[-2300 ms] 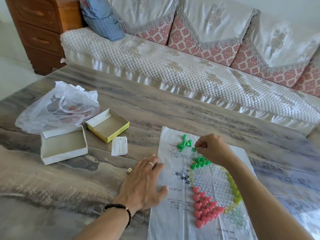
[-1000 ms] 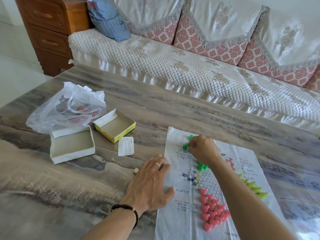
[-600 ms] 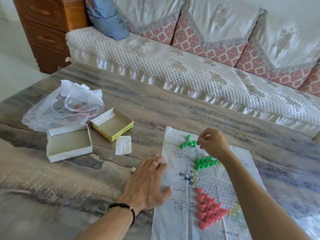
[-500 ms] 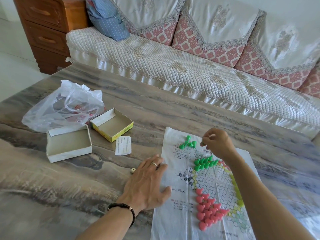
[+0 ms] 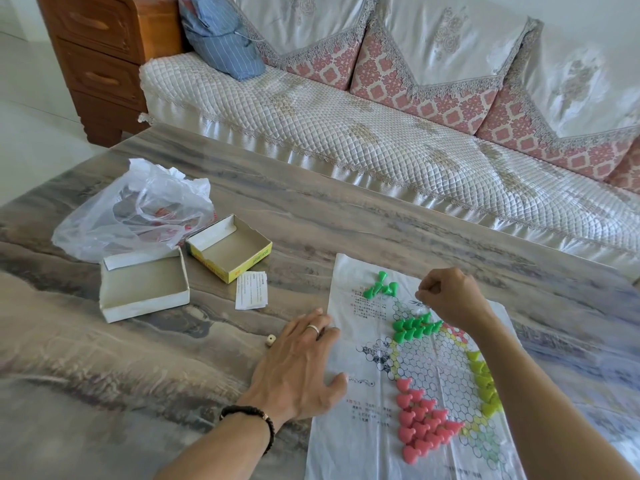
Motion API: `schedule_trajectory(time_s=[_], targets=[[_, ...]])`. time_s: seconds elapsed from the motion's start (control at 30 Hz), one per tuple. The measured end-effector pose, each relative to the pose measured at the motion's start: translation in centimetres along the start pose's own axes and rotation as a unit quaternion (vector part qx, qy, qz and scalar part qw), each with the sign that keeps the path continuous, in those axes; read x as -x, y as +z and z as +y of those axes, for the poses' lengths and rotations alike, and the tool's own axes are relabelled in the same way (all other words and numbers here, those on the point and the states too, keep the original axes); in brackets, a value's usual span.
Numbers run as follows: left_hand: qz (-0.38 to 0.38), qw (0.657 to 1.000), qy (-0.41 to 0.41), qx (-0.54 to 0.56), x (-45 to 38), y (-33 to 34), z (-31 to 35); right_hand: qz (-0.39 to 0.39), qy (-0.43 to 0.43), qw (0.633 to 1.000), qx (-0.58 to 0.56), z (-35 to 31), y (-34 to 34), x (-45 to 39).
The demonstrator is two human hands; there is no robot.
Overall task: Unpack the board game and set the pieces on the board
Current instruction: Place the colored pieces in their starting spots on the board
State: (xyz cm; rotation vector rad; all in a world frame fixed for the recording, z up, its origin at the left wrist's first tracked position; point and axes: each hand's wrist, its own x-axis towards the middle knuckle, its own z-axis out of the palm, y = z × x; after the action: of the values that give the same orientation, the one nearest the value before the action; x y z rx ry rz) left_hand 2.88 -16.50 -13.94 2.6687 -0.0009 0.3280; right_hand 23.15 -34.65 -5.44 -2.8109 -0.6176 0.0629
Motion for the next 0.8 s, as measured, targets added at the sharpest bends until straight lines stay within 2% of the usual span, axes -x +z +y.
schedule_trajectory(time_s=[0.3, 0.8], targets=[[0.001, 1.0, 0.0, -0.003, -0.1, 0.2, -0.1, -0.045, -0.014, 0.997, 0.059, 0.8, 0.3, -0.6], [-0.004, 1.0, -0.001, -0.006, 0.0, 0.1, -0.1, -0.087, -0.018, 0.993, 0.077, 1.5, 1.8, -1.1]])
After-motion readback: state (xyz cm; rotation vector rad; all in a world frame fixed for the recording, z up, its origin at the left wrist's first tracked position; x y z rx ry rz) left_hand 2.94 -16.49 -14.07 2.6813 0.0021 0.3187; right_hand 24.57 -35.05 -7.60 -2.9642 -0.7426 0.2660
